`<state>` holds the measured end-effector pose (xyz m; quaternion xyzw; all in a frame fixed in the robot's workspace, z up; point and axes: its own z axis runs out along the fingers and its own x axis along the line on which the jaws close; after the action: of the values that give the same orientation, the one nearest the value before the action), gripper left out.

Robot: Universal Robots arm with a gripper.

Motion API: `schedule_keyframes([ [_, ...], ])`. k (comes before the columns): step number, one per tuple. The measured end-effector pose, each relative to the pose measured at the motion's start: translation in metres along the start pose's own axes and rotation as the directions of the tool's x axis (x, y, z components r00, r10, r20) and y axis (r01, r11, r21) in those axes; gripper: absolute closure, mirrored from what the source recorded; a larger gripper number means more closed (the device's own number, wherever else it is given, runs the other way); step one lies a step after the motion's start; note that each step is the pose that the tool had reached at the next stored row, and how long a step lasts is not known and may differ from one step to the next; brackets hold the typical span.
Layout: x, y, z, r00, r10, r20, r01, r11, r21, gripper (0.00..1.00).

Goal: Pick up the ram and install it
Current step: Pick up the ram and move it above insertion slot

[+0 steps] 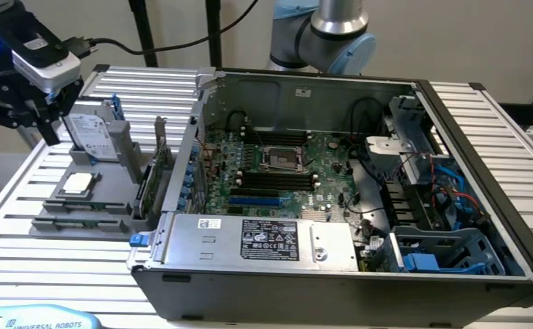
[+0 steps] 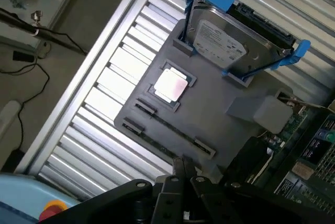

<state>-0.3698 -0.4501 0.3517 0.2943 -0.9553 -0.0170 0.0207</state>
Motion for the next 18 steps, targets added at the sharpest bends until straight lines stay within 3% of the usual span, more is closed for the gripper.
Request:
schedule_keyframes([
  [4, 0.0, 0.0, 0.0004, 0.9974, -0.072, -0.0033, 0.072, 0.9974, 0.002, 0.89],
  [9, 0.0, 0.0, 0.0009, 0.9869, -0.161, -0.0076, 0.161, 0.9869, 0.0042, 0.89],
  [14, 0.0, -0.0001, 0.0014, 0.968, -0.251, -0.0122, 0.251, 0.968, 0.006, 0.89],
  [18, -0.0001, -0.0001, 0.0019, 0.9474, -0.32, -0.0159, 0.32, 0.9475, 0.0071, 0.89],
])
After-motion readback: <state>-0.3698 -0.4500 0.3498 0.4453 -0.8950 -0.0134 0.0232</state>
